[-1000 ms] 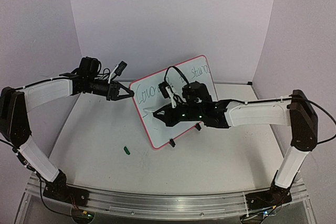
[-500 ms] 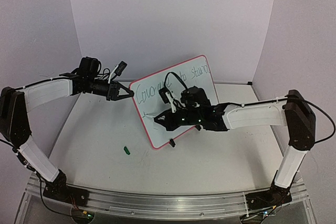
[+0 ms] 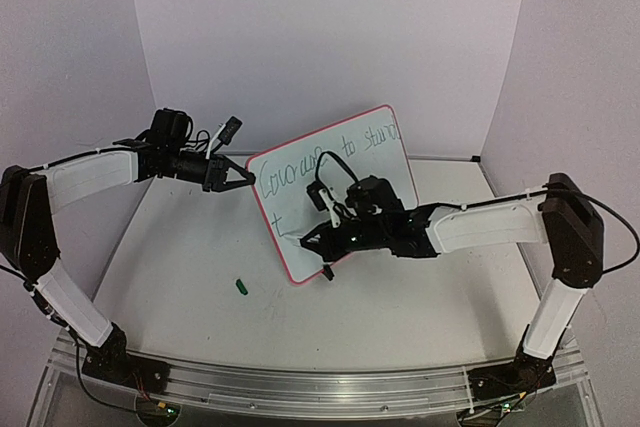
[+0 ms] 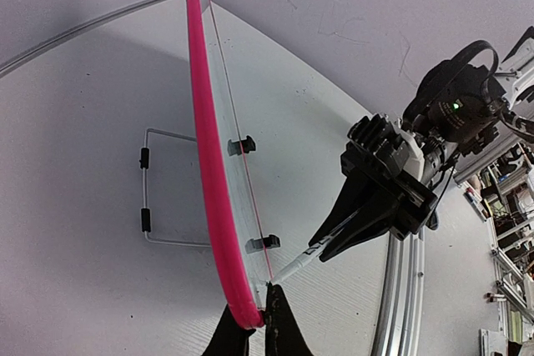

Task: Write a sentence on the whiteboard
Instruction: Write on the whiteboard with the whiteboard.

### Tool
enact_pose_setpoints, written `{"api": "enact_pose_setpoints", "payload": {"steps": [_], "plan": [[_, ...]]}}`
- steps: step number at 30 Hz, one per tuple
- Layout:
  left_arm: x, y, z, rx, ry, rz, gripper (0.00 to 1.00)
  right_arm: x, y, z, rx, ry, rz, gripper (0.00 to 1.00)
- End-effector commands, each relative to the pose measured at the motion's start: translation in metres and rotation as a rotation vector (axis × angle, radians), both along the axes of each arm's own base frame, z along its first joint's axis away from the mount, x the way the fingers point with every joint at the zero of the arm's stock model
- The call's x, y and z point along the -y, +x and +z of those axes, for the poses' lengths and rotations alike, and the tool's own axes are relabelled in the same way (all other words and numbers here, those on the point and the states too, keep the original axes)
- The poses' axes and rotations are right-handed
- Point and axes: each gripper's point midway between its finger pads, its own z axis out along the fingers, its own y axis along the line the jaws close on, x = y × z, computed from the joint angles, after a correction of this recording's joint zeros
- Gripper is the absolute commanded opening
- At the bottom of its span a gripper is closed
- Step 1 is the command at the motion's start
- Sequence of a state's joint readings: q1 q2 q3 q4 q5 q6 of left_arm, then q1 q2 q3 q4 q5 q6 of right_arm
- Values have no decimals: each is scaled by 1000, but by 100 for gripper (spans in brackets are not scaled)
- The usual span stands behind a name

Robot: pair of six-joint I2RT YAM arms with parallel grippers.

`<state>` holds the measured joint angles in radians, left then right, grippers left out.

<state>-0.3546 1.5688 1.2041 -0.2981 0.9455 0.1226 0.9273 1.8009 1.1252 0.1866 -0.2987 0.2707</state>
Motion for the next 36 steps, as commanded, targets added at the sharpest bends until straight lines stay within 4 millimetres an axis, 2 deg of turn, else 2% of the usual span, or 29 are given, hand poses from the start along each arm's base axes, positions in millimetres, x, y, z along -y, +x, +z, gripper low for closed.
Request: {"api": "enact_pose_setpoints", "payload": {"steps": [1,4,7,20,36], "plan": [[6,-9,-8,42,51,-36,0,11,11,33,79,17,-64,0],[6,-9,-7,43,50,-36,0,11,9,50,100,53,-52,0],[6,-9,-7,45,50,-36,0,9,6,57,100,81,-31,0],[6,-9,-6,46,49,-36,0,3,8,47,-51,228,94,0],[6,-8,-10,38,54,-36,0,11,25,26,-101,211,46,0]]}}
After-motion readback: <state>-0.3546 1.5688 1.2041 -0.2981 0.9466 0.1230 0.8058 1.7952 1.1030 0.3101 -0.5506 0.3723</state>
